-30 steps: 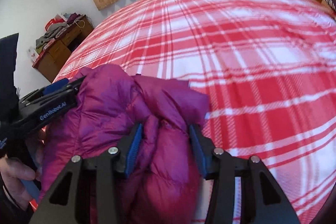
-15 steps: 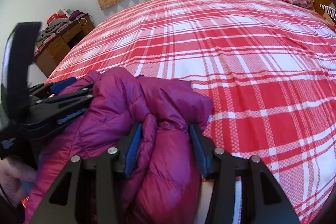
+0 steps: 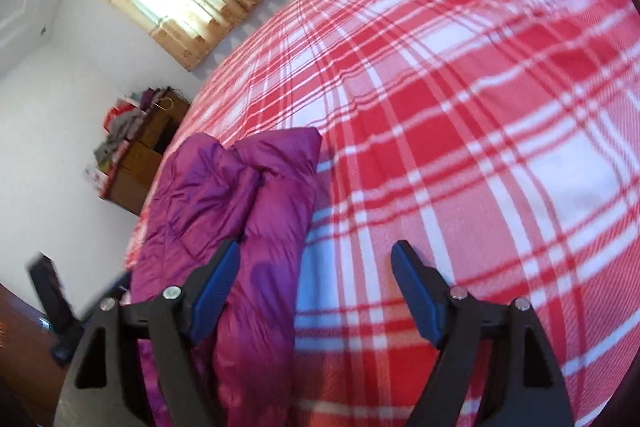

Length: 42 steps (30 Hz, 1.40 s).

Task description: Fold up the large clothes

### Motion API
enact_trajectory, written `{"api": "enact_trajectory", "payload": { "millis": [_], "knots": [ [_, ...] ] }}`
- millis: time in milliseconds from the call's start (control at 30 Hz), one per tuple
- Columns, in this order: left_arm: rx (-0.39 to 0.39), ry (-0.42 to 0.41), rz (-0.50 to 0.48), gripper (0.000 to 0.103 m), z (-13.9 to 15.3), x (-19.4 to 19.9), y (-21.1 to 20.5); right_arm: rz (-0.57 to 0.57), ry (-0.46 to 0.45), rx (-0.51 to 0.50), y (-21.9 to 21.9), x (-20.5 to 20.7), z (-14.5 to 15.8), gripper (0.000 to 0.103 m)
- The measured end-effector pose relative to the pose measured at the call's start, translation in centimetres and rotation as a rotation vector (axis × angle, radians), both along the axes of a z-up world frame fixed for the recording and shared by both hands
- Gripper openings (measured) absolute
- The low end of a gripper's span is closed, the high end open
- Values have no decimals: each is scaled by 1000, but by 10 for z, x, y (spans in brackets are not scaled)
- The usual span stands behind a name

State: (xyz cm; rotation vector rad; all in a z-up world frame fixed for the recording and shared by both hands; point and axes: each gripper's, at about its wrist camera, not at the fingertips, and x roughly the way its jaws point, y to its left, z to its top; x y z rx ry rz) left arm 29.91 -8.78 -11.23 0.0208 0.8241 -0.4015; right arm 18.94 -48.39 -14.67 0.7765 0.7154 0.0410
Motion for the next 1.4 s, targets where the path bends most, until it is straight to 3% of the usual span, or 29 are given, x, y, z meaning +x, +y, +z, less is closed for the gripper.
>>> {"api": "enact_trajectory", "payload": {
  "millis": [100, 167, 267, 333, 433, 533, 733, 933, 1100, 1267, 1400],
  "knots": [
    [-98, 75, 10, 71, -6, 4, 5, 33, 0, 80, -3, 9, 1, 84],
    [-114, 90, 6, 71, -5, 4, 1, 65, -10, 109, 2, 15, 4, 84],
    [-90, 70, -27, 71, -2, 1, -11, 107, 18, 26, 18, 28, 8, 89],
    [-80, 71, -51, 71, -4, 1, -20, 154, 32, 22, 29, 35, 4, 90],
    [-101, 84, -61, 71, -9, 2, -24, 191, 10, -36, 45, 39, 6, 95],
    [-191, 124, -87, 71, -15, 6, -11, 230, 13, -83, 50, 45, 7, 95],
    [-371, 240, -79, 71, -30, 11, 15, 231, -14, -48, 39, 45, -1, 89],
    [-363, 201, -127, 76, -22, 3, -2, 260, -3, -120, 55, 51, 0, 91],
    [-420, 271, -127, 78, -34, 19, 8, 301, -9, -145, 63, 58, 0, 89],
    [-314, 221, -136, 78, -27, 19, -12, 279, 1, -93, 53, 74, -3, 88],
    [-294, 205, -147, 78, -30, 16, -13, 301, 28, -223, 72, 81, 0, 88]
  ]
}}
